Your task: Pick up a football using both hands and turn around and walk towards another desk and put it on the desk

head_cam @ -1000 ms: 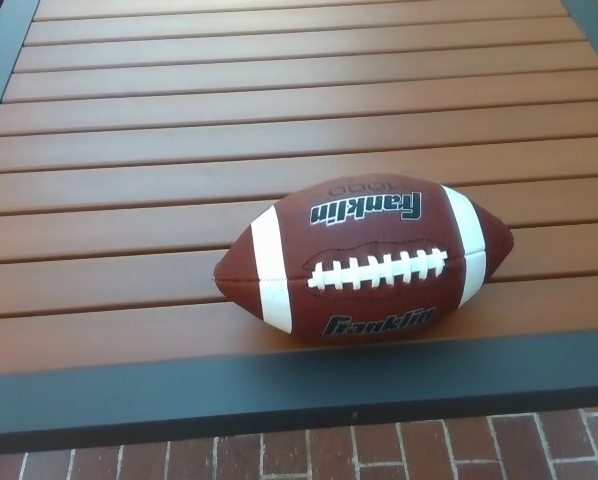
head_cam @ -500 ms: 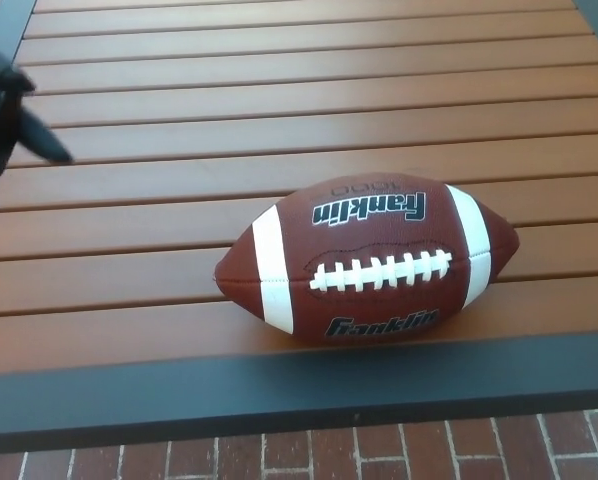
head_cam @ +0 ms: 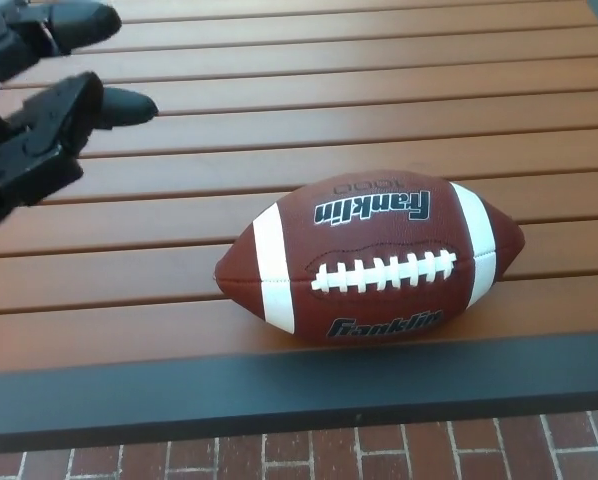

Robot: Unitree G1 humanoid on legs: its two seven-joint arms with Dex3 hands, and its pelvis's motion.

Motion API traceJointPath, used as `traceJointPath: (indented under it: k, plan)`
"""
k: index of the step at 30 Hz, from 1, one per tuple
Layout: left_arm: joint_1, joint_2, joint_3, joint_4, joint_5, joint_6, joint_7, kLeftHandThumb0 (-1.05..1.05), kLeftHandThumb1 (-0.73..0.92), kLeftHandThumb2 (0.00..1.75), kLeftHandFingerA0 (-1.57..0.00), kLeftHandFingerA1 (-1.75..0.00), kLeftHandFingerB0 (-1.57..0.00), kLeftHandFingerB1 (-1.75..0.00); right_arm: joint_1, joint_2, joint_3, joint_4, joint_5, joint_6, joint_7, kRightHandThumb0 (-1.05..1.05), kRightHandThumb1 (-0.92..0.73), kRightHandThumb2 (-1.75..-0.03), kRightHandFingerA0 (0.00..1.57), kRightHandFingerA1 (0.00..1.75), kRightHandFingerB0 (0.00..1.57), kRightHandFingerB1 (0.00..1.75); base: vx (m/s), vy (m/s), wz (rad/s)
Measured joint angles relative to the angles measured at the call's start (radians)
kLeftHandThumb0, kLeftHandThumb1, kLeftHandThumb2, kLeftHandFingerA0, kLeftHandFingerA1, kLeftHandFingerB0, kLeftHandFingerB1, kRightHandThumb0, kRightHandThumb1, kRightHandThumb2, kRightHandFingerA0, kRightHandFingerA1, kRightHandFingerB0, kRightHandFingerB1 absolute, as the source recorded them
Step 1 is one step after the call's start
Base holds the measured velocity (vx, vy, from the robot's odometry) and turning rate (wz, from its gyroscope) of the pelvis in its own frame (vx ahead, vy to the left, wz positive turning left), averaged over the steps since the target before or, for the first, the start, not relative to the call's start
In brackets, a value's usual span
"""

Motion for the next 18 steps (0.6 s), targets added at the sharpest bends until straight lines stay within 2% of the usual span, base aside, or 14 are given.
traceJointPath:
  k: [4, 10, 12, 13, 14, 17, 18]
  plan:
    - [0.031, -0.047, -0.015, 0.055, 0.057, 0.013, 0.043, -0.22, 0.87, 0.65, -0.45, -0.52, -0.45, -0.47, 0.0, 0.037, 0.015, 0.079, -0.032, 0.058, -0.023, -0.46, -0.83, -0.65, 0.55, 0.46, 0.47, 0.41, 0.0, 0.0, 0.0]
    - [0.073, -0.122, -0.034, 0.101, 0.14, 0.022, 0.08, -0.24, 0.84, 0.64, -0.48, -0.59, -0.48, -0.52, 0.0, 0.091, 0.025, 0.13, -0.086, 0.112, -0.054, -0.53, -0.87, -0.66, 0.57, 0.46, 0.46, 0.41, 0.0, 0.0, 0.0]
    - [0.077, -0.137, -0.04, 0.11, 0.163, 0.022, 0.083, -0.32, 0.85, 0.64, -0.44, -0.56, -0.44, -0.49, 0.002, 0.092, 0.025, 0.13, -0.098, 0.116, -0.054, -0.59, -0.88, -0.67, 0.56, 0.46, 0.49, 0.4, 0.0, 0.0, 0.0]
    - [0.078, -0.14, -0.049, 0.12, 0.18, 0.022, 0.082, -0.5, 0.67, 1.0, -0.3, -0.57, -0.28, -0.54, 0.005, 0.092, 0.025, 0.13, -0.107, 0.116, -0.053, -0.62, -0.9, -0.67, 0.57, 0.45, 0.49, 0.39, 0.0, 0.0, 0.0]
    - [0.078, -0.14, -0.052, 0.127, 0.191, 0.022, 0.081, -0.46, 0.88, 0.66, -0.29, -0.44, -0.3, -0.4, 0.008, 0.092, 0.026, 0.13, -0.112, 0.116, -0.052, -0.62, -0.9, -0.67, 0.57, 0.46, 0.49, 0.4, 0.0, 0.0, 0.0]
    - [0.075, -0.143, -0.057, 0.16, 0.232, 0.021, 0.075, -0.51, 0.92, 0.68, -0.2, -0.42, -0.23, -0.38, 0.02, 0.087, 0.027, 0.132, -0.132, 0.116, -0.04, -0.64, -0.91, -0.68, 0.58, 0.45, 0.51, 0.4, 0.0, 0.0, 0.0]
    - [0.072, -0.144, -0.059, 0.174, 0.244, 0.02, 0.073, -0.56, 0.92, 0.69, -0.15, -0.39, -0.16, -0.34, 0.021, 0.087, 0.027, 0.132, -0.135, 0.116, -0.036, -0.63, -0.9, -0.67, 0.57, 0.46, 0.49, 0.41, 0.0, 0.0, 0.0]
